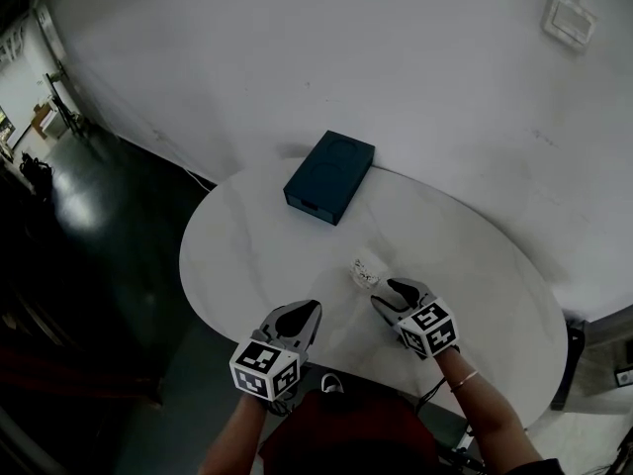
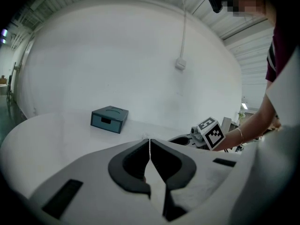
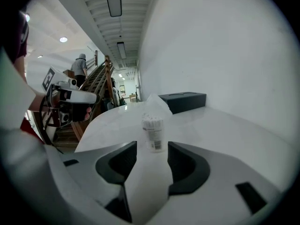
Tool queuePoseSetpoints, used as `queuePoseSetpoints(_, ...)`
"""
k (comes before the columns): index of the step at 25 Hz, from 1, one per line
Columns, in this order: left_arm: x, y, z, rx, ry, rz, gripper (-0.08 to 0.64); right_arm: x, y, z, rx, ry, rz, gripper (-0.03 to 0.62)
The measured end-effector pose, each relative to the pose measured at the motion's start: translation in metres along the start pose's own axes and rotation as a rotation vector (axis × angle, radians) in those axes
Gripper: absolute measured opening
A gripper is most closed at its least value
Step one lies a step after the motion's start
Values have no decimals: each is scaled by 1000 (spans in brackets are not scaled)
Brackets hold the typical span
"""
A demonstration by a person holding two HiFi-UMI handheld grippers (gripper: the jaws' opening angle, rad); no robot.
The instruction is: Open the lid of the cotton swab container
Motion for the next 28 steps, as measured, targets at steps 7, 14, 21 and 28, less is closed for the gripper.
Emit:
queuePoseSetpoints(7,-2,2,15,-33,-9,-5,31,-9,40,-21,9,-102,78,157)
queuePoseSetpoints(14,2,5,30,-61,-24,12,31,-6,69,-48,-21,-115,157,57)
queuePoseSetpoints(21,8,13,36,-42,-46,26,31,-5,92,-65,-38,-153,218,38)
queuePoseSetpoints(28,10,27,42,1,-27,52,31,8,116,-82,-60,-184,325,20)
Point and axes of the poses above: the fingertips, and each gripper's own axes: y backward along the fingers, z to its right, x out of its top, the point moved 2 cm from there along y, backward along the fingers, and after that the axes turned 14 degrees about -y, right-handed, at the moved point
